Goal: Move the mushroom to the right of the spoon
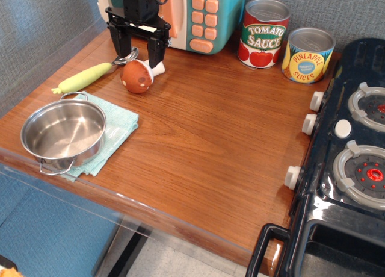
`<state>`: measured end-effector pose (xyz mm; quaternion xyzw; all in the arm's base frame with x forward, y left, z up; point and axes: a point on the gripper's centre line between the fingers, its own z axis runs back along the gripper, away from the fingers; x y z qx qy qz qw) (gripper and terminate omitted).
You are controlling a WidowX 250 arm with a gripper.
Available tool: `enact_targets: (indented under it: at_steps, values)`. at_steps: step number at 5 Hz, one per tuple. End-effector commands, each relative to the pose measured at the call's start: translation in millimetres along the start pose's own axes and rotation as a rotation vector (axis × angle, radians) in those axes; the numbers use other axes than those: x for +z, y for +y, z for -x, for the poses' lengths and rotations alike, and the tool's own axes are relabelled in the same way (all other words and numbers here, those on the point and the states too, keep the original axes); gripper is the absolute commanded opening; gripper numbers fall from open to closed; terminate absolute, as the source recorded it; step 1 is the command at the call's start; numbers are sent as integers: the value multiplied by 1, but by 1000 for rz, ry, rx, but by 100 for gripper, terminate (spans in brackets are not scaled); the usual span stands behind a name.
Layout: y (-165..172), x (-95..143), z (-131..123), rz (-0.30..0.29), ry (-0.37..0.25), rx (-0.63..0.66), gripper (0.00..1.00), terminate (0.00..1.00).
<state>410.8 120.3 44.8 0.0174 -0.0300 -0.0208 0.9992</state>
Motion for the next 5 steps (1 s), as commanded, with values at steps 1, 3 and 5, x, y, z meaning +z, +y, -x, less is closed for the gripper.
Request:
enact_targets:
  at_steps: [1, 3, 5]
  values:
    - [6, 54, 9, -38, -124, -12, 100, 0]
    - [2, 65, 20, -35, -163, -15, 100, 0]
    - [2, 65, 20, -35, -163, -15, 100, 100]
